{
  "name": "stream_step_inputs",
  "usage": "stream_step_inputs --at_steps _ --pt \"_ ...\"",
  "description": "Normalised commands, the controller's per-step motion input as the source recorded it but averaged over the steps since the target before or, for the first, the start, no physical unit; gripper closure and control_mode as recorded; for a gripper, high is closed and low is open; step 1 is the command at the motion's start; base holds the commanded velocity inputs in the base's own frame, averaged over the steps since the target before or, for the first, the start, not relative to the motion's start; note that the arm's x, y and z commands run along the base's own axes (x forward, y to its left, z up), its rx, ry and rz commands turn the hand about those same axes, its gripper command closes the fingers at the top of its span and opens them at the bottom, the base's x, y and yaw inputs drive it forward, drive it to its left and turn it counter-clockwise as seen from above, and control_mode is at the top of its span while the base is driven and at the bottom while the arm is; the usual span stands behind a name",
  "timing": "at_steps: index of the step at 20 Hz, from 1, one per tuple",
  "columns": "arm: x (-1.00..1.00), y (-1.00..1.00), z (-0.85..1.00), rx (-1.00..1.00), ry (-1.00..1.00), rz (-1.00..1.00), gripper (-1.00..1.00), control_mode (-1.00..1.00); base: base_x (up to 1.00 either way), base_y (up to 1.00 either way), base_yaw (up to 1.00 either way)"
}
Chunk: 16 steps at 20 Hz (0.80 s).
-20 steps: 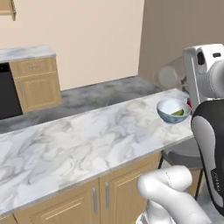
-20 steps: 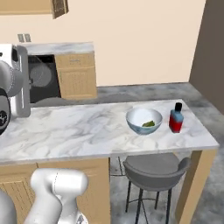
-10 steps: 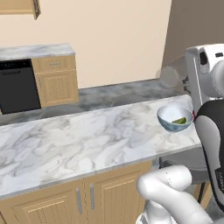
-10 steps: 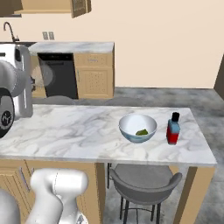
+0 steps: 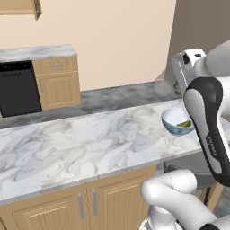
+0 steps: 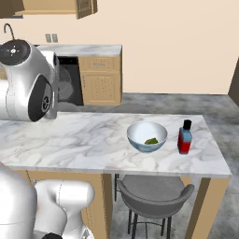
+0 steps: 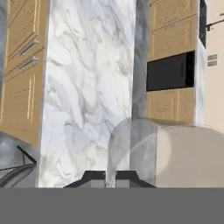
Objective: There is a bowl on the dining counter. Grab a lemon wedge from the fridge and place it in the bowl. Then get the liquor bottle and glass cup from the cabinet and place them next to the bowl.
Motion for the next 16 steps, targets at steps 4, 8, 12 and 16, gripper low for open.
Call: stream_step_inputs --at_steps 4,8,12,16 --pt "0.61 0.0 -0.69 -0.05 0.24 0.01 1.0 -1.0 0.0 0.0 0.0" --pt "0.13 0.0 -0.73 -0.05 0.29 0.01 1.0 -1.0 0.0 0.0 0.0" --pt "0.26 -0.03 -0.73 -0.1 0.21 0.0 1.0 -1.0 0.0 0.0 0.0" --pt "0.33 -0.15 -0.59 -0.02 0.12 0.0 1.0 -1.0 0.0 0.0 0.0"
